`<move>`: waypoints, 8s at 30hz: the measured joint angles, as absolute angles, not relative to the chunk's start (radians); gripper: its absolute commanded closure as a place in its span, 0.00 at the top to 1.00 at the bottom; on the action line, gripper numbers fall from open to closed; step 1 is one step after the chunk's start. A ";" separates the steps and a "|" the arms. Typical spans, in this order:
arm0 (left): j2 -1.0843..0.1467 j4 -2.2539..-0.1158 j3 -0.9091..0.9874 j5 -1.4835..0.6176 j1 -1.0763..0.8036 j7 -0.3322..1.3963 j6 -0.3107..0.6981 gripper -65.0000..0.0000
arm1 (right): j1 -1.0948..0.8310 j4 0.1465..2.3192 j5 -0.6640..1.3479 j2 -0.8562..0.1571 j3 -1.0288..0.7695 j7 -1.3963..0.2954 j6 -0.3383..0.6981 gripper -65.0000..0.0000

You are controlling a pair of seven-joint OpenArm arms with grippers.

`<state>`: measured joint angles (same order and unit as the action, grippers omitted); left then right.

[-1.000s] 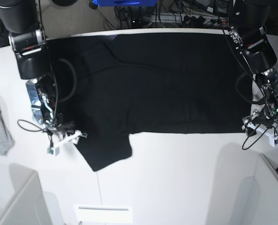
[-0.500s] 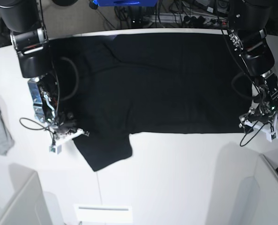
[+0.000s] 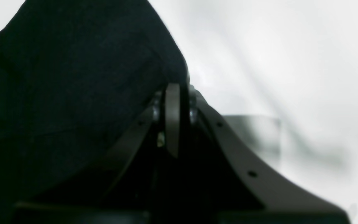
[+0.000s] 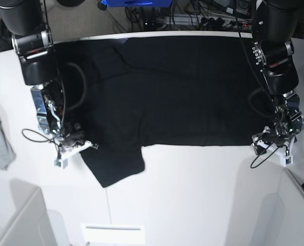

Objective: Fold the T-shirt properly
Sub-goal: 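Grasp the hem corners with both grippers, then fold the hem up over the shirt toward the collar with both grippers, then release the hem and lift both grippers off the folded shirt, then move the right gripper over the shirt's sleeve end and grasp it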

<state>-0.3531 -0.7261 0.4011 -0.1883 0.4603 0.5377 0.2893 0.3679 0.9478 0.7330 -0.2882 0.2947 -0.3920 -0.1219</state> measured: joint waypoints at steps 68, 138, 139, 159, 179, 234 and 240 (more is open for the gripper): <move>-0.341 -1.374 0.498 -0.230 0.141 0.828 0.392 0.00 | 0.199 1.273 0.738 -0.300 0.085 -0.481 -0.132 0.00; -0.250 -1.955 0.705 -0.421 -0.422 1.010 0.435 0.00 | -0.403 1.982 0.793 -0.201 -0.408 -0.920 -0.130 0.00; -0.250 -1.955 0.705 -0.421 -0.425 1.009 0.458 0.00 | -0.403 1.982 0.793 -0.200 -0.408 -0.921 -0.130 0.00; -0.232 -1.953 0.795 -0.418 -0.500 1.007 0.521 0.00 | -0.508 1.977 0.852 -0.201 -0.406 -0.917 -0.130 0.00; -0.245 -1.949 0.737 -0.416 -0.545 1.003 0.514 0.05 | -0.469 1.916 0.785 -0.207 -0.404 -0.921 -0.130 0.32; -0.241 -1.416 0.627 -0.222 -0.216 0.683 0.455 0.00 | -0.249 1.586 0.701 -0.226 -0.225 -0.790 -0.006 0.00; -0.241 -1.362 0.622 -0.127 -0.109 0.691 0.450 0.00 | -0.127 1.518 0.657 -0.228 -0.187 -0.801 -0.016 0.00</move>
<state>-0.2405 -1.3617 0.6220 -0.1268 -0.1085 0.6907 0.4503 -0.1268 1.5177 0.6567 -0.2276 -0.1871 -0.8009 -0.0162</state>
